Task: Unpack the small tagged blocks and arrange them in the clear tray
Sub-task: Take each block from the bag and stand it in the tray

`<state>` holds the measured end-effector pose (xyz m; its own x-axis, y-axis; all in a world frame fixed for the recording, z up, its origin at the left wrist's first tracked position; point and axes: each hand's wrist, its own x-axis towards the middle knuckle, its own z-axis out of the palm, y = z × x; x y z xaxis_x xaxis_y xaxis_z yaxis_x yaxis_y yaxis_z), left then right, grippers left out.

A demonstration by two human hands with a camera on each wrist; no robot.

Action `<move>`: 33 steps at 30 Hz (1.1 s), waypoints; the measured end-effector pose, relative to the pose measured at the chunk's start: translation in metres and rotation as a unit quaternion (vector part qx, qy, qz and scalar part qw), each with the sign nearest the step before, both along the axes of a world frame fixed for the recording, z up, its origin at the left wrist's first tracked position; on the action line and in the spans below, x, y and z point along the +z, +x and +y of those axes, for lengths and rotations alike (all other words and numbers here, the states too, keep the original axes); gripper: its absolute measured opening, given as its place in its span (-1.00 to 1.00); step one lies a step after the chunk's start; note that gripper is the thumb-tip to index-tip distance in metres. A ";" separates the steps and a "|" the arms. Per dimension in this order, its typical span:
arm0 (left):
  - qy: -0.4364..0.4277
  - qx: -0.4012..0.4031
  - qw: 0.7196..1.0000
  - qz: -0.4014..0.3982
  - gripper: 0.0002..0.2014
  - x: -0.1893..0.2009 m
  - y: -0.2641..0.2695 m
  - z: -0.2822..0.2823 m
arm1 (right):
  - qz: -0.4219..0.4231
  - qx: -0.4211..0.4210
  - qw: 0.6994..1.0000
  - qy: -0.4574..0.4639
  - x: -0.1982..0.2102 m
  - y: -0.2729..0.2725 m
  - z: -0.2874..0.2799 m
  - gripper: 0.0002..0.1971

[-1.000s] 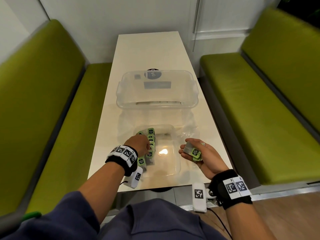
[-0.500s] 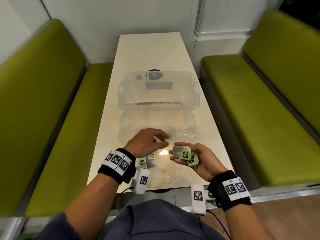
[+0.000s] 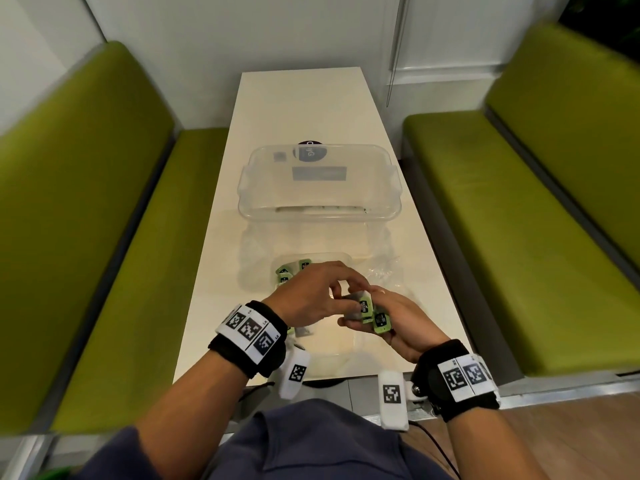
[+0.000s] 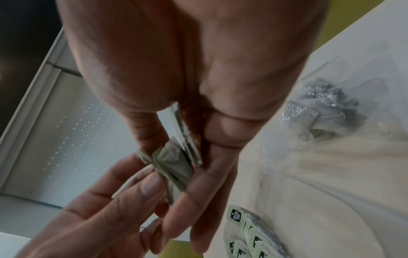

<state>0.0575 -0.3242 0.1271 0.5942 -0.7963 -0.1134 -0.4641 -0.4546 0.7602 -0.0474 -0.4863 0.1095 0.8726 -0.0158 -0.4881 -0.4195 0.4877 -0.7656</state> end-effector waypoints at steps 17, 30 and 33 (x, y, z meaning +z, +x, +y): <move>0.103 0.153 0.981 0.066 -0.82 -0.017 0.036 0.042 | 0.039 -0.123 0.991 0.028 -0.012 -0.005 -0.018 -0.66; 0.337 0.074 0.938 0.029 -0.84 -0.065 0.034 0.024 | 0.035 -0.107 0.993 0.036 -0.005 -0.009 -0.022 -0.62; 0.342 0.080 0.936 0.022 -0.86 -0.067 0.035 0.025 | 0.029 -0.097 0.994 0.036 -0.007 -0.010 -0.023 -0.65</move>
